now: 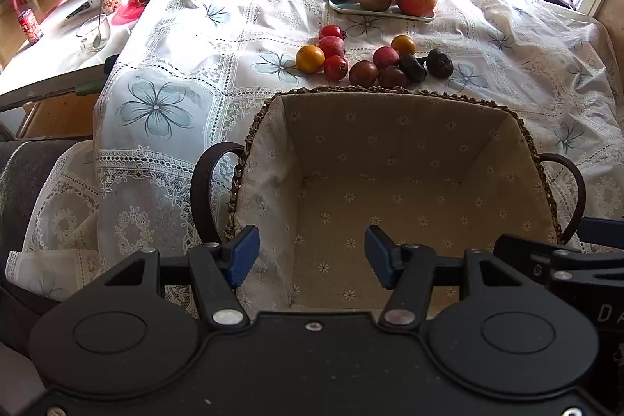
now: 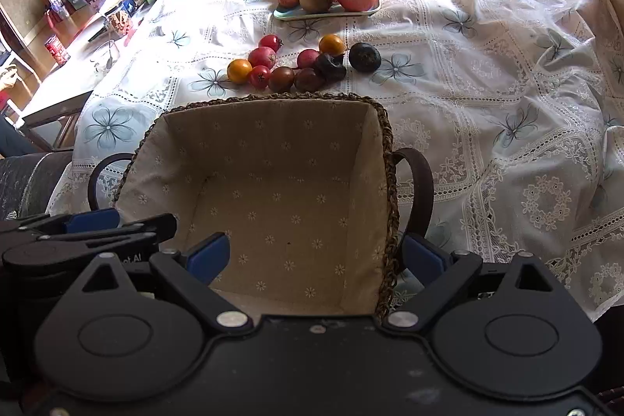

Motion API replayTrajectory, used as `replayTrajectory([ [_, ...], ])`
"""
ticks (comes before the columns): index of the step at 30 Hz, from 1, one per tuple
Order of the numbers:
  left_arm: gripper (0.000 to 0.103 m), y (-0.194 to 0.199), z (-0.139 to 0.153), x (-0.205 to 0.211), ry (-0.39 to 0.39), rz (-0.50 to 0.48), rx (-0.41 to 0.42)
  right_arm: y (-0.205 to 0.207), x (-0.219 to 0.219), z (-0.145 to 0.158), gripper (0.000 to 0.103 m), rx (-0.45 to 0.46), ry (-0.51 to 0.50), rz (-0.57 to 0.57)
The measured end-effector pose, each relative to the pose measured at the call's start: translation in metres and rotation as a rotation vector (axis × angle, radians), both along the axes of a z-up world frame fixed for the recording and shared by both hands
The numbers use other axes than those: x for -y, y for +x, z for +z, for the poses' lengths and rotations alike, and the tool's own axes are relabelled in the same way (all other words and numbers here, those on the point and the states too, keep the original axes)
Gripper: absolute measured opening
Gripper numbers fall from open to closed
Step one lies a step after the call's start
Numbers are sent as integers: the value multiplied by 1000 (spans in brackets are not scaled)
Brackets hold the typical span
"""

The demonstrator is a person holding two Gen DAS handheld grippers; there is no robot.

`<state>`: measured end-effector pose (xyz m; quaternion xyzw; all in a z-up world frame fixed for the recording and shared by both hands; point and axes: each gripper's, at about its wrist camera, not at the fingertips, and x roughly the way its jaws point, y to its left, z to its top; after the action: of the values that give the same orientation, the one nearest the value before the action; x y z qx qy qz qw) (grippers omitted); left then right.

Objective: Organize fruits

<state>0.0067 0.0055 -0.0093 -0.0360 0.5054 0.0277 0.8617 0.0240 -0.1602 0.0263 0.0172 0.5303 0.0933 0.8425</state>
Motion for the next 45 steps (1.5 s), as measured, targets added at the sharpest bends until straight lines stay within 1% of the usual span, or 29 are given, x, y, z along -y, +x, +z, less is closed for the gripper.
replayTrajectory([
  [13,62,2,-1,-2,-15,1,-19,1,-1,-1,99,-11,3,8],
  [35,62,1,-2,-2,-19,1,-22,1,-1,-2,99,-26,10,23],
  [37,62,2,-3,-2,-26,-4,-33,2,-2,-2,99,-30,13,25],
  [41,62,3,-2,-6,-65,-11,-51,2,-1,0,99,-29,16,32],
  [45,62,2,-1,-4,-57,-17,-46,1,-1,1,99,-26,16,31],
])
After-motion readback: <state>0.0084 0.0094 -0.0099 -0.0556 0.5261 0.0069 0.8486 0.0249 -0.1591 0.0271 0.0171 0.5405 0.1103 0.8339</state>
